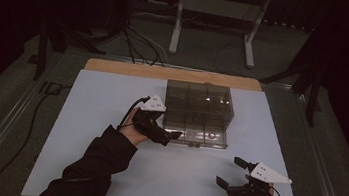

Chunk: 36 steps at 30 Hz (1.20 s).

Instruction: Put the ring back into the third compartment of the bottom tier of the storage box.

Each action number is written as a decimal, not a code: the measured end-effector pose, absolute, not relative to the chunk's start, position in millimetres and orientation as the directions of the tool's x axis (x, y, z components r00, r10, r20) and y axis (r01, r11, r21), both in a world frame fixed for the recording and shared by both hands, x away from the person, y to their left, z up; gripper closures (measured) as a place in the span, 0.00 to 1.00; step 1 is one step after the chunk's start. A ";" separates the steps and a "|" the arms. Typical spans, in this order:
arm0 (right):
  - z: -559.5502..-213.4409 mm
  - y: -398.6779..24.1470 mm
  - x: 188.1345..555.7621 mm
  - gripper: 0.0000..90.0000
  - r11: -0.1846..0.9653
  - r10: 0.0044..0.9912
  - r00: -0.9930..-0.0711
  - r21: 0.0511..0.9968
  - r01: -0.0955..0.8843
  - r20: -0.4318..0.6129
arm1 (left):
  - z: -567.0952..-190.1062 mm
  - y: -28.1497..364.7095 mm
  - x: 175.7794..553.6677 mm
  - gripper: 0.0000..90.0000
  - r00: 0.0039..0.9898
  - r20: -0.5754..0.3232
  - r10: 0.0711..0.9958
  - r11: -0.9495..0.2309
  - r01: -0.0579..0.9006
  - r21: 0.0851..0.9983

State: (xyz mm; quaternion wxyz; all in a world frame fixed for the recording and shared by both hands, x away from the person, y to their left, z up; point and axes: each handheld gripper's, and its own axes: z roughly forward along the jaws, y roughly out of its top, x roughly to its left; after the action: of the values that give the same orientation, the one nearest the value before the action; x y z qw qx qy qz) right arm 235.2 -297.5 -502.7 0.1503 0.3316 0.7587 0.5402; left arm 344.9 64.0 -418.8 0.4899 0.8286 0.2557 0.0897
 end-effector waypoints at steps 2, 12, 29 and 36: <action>-502.8 -297.0 235.3 0.00 0.198 0.664 -0.736 0.919 0.341 0.130 | -419.7 68.7 342.9 0.01 0.852 -0.102 0.513 -0.389 0.337 0.858; -503.0 -296.8 235.4 0.00 0.199 0.667 -0.734 0.919 0.341 0.128 | -432.5 94.7 335.0 0.01 0.834 -0.118 0.539 -0.376 0.364 0.852; -503.4 -296.1 235.0 0.00 0.203 0.670 -0.732 0.919 0.339 0.123 | -464.6 139.5 315.7 0.01 0.792 -0.168 0.586 -0.329 0.423 0.845; -503.4 -295.6 234.8 0.00 0.203 0.670 -0.732 0.919 0.338 0.121 | -474.1 154.4 306.5 0.01 0.788 -0.188 0.587 -0.326 0.442 0.836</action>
State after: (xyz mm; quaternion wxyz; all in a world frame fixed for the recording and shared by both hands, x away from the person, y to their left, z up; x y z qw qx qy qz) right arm 234.8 -295.6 -503.4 0.1547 0.3314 0.7601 0.5372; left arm 306.5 154.4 -474.1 0.4863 0.8107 0.3174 0.0741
